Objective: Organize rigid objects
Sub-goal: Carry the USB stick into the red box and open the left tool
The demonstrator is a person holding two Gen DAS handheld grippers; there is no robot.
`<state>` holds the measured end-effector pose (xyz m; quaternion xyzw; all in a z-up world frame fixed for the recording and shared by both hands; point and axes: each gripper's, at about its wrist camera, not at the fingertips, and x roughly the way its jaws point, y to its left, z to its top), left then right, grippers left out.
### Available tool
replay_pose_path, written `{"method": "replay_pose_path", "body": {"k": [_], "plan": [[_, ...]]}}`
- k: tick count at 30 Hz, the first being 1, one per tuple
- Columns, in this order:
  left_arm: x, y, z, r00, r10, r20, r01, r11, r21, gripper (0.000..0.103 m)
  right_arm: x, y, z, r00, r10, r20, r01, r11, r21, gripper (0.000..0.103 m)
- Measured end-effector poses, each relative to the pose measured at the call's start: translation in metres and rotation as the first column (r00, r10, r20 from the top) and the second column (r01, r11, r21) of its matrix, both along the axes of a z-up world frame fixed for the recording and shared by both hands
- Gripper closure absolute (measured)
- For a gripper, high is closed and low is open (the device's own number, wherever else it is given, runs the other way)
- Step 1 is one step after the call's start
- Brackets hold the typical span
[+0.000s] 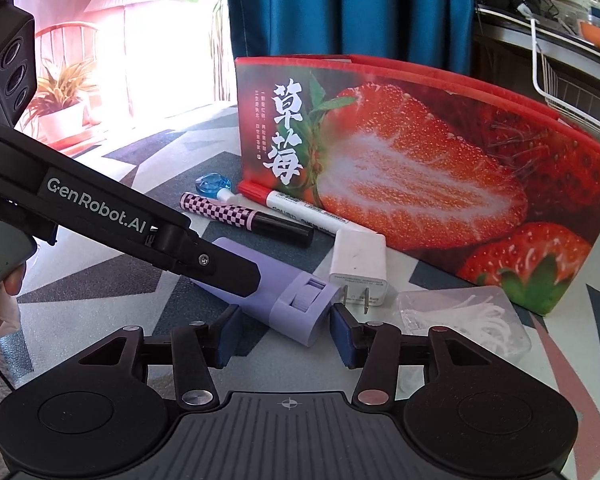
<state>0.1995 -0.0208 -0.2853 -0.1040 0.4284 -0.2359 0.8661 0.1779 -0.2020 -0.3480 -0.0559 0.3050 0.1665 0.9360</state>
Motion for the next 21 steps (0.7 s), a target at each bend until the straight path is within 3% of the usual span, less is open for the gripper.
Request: {"method": "replay_pose_path", "body": {"k": [7,14,21], "plan": [[-0.014,-0.005,0.011,0.997,-0.023,0.068,0.02,0.999,0.042,0.051,-0.012,0.007,0.008,0.998,0.016,0.056,-0.013,0.999,-0.051,0.058],[-0.014,0.0,0.044,0.99,-0.007,0.139,0.007,1.0,-0.002,0.051,-0.018,0.011,0.038,0.985,0.042,0.17,-0.025,0.994,-0.104,0.058],[0.013,-0.006,0.09,0.975,-0.012,0.221,0.023,0.999,-0.046,0.051,0.002,0.001,0.086,0.96,0.045,0.276,-0.012,0.993,-0.12,0.058]]}}
